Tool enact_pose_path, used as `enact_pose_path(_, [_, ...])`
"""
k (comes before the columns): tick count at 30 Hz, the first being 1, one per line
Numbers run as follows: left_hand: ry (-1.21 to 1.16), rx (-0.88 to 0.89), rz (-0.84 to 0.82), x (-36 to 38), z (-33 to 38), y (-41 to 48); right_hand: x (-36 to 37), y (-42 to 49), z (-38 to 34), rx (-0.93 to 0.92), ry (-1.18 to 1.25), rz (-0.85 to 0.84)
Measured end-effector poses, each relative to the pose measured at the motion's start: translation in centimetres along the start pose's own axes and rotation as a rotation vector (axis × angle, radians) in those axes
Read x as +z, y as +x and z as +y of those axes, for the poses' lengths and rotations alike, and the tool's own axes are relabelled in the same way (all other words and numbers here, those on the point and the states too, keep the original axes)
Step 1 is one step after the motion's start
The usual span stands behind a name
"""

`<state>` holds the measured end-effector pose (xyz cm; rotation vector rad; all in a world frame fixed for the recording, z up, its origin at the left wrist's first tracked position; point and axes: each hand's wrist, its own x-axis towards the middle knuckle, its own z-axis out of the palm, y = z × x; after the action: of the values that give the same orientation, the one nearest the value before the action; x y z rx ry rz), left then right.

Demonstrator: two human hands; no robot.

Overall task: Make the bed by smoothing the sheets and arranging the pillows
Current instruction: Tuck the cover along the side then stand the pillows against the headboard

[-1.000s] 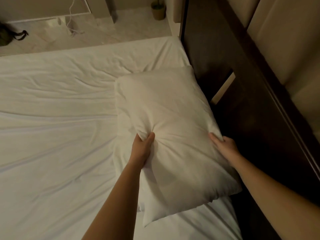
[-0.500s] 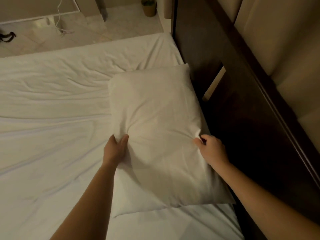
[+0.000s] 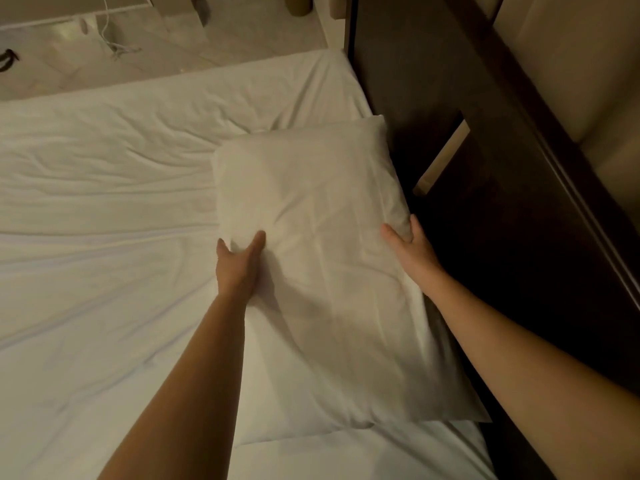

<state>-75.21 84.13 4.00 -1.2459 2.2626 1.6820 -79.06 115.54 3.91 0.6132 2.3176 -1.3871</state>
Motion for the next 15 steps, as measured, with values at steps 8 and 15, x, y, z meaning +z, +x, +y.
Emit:
enact_pose_path(8, [-0.135, 0.305, 0.067, -0.8, 0.1, -0.2, 0.8, 0.4, -0.6, -0.298, 0.173, 0.059])
enact_pose_path(15, [0.536, 0.507, 0.145, 1.8, 0.9, 1.9, 3.4, 3.0, -4.7, -0.402, -0.48, 0.219])
